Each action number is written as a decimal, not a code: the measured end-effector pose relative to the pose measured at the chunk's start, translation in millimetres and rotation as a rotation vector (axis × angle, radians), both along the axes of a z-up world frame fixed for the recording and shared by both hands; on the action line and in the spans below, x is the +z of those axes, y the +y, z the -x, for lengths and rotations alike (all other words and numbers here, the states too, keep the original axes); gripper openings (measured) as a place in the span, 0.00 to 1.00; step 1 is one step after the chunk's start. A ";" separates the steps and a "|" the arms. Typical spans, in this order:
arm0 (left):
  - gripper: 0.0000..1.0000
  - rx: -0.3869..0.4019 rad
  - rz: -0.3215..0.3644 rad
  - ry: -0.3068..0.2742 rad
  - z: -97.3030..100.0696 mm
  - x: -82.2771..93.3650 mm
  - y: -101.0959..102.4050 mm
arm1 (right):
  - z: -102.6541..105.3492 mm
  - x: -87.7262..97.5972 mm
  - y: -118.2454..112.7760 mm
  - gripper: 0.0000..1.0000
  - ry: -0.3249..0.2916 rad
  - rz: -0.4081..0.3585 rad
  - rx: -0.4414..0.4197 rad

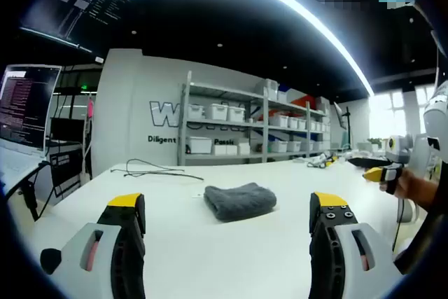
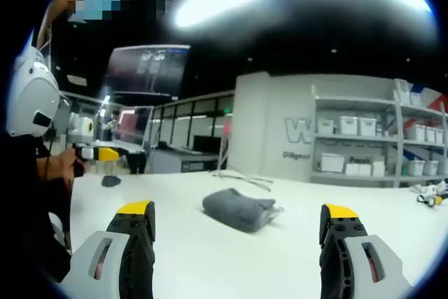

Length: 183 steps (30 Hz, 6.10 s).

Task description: Open the folded towel by lifting each exposed corner and separating the folded layers until the towel lies flat within the target outline without major curled edges

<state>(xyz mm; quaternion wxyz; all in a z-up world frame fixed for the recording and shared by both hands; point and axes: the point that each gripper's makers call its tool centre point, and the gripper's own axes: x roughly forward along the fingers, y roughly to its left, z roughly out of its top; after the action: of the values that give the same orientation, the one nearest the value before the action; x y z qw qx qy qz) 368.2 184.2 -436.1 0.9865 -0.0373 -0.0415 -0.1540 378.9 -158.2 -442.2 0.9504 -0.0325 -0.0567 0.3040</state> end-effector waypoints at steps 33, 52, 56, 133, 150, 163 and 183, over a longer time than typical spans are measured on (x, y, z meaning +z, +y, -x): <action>1.00 0.007 -0.027 0.000 -6.3 1.7 0.1 | -3.2 1.5 2.8 1.00 -0.004 0.016 0.013; 0.99 0.020 -0.026 0.013 -13.8 -2.2 4.3 | -9.0 -2.7 8.2 1.00 0.007 0.034 0.018; 0.98 0.024 -0.029 0.019 -17.1 -4.2 4.2 | -10.4 -3.5 8.9 1.00 0.009 0.029 0.025; 0.91 -0.032 -0.005 0.170 -112.5 -36.7 -23.5 | -93.0 -31.9 52.9 0.98 0.146 0.127 0.131; 0.90 -0.033 -0.010 0.185 -121.0 -42.0 -22.5 | -106.2 -37.8 64.1 0.94 0.176 0.118 0.160; 0.95 -0.055 -0.030 0.206 -127.4 -47.0 -28.5 | -115.4 -44.1 63.9 0.94 0.205 0.099 0.160; 0.99 -0.153 -0.025 0.232 -132.4 -49.7 -51.0 | -129.7 -41.4 65.9 0.92 0.231 0.045 0.181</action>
<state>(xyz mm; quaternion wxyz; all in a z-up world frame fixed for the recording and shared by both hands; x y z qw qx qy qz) 500.6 133.2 -485.8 0.9704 -0.0454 0.0777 -0.2240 508.6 -92.3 -483.6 0.9183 -0.0135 0.0570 0.3915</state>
